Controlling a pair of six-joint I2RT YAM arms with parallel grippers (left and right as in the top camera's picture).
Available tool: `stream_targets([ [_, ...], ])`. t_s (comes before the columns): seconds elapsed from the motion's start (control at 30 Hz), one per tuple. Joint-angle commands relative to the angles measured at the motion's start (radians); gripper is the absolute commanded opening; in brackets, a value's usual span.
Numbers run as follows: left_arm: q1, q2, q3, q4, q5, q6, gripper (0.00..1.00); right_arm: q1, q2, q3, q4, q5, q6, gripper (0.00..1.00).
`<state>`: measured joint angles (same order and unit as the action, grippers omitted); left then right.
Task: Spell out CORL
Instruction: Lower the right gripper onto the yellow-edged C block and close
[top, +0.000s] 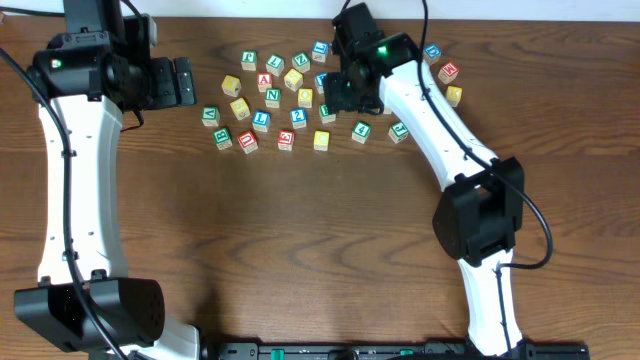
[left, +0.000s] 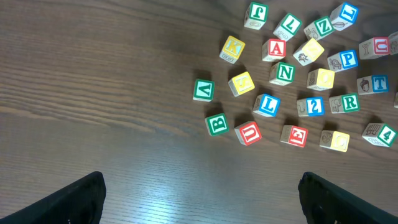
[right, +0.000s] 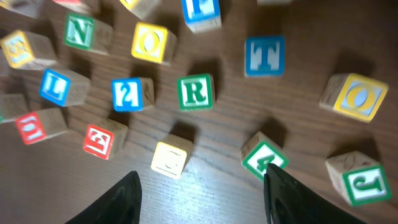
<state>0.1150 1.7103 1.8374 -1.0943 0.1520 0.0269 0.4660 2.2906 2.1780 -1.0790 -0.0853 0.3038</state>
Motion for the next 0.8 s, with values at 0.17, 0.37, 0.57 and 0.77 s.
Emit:
stream_targets([
  [0.17,-0.003,0.002,0.026,-0.003,0.005,0.006,0.97,0.076,0.083,-0.023,-0.014,0.005,0.109,0.57],
  [0.37,-0.003,0.002,0.026,-0.003,0.005,0.006,0.98,0.096,0.142,-0.023,-0.002,0.042,0.166,0.57],
  [0.57,-0.003,0.002,0.026,-0.003,0.005,0.006,0.97,0.099,0.195,-0.023,0.033,0.053,0.175,0.55],
  [0.77,-0.003,0.002,0.026,-0.003,0.005,0.006,0.98,0.099,0.211,-0.023,0.047,0.057,0.175,0.49],
])
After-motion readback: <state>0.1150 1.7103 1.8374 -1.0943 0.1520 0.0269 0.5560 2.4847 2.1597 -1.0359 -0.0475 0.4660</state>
